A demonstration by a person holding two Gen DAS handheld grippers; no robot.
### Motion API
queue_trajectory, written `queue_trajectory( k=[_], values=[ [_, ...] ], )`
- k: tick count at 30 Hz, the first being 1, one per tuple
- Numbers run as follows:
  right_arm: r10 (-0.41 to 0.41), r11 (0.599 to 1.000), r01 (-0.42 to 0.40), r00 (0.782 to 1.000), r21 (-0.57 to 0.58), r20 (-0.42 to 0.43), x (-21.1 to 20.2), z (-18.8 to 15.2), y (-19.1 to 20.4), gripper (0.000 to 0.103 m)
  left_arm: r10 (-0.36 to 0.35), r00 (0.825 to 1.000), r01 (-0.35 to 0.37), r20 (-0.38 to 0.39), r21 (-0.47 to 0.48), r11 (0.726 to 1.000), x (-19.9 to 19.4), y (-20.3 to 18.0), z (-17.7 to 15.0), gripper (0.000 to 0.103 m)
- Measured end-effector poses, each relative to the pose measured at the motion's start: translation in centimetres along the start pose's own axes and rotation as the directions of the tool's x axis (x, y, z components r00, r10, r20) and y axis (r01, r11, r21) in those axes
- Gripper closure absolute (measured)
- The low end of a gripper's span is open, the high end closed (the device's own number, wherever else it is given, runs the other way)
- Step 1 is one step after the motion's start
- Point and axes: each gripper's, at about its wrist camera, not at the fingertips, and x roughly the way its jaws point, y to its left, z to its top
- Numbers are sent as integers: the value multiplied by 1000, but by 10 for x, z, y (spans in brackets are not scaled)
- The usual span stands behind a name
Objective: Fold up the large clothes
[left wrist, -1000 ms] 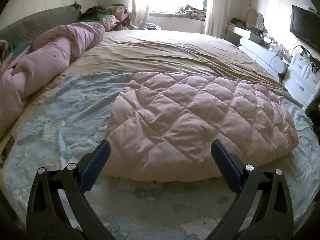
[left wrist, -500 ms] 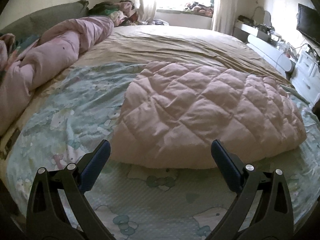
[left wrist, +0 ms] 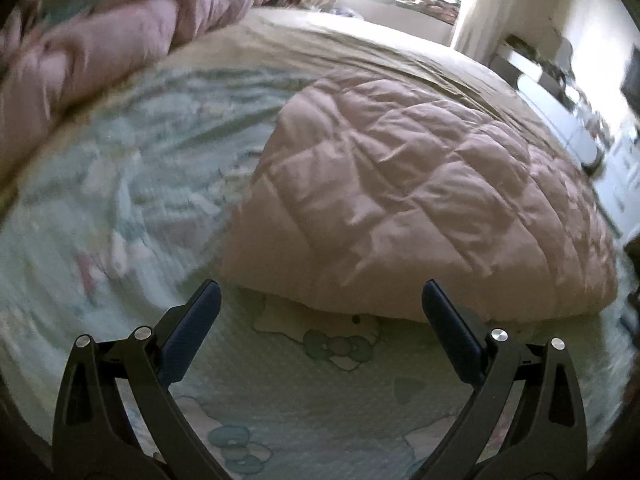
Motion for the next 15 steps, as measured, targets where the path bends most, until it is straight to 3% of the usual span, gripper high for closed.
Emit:
queue_trajectory(
  k=[5, 8, 12, 15],
  values=[
    [41, 994, -35, 998, 108, -49, 25, 1, -10, 4, -77, 996, 71, -42, -128, 989, 17, 18, 0, 9],
    [67, 985, -55, 996, 163, -67, 39, 4, -14, 4, -159, 985, 143, -59, -219, 965, 28, 27, 3, 9],
    [105, 970, -85, 992, 227, -74, 55, 9, -17, 4, -285, 957, 243, -54, -388, 889, 48, 41, 5, 9],
    [116, 966, -94, 990, 242, -78, 68, 13, -15, 4, -333, 942, 274, -43, -473, 837, 64, 47, 6, 9]
  ],
)
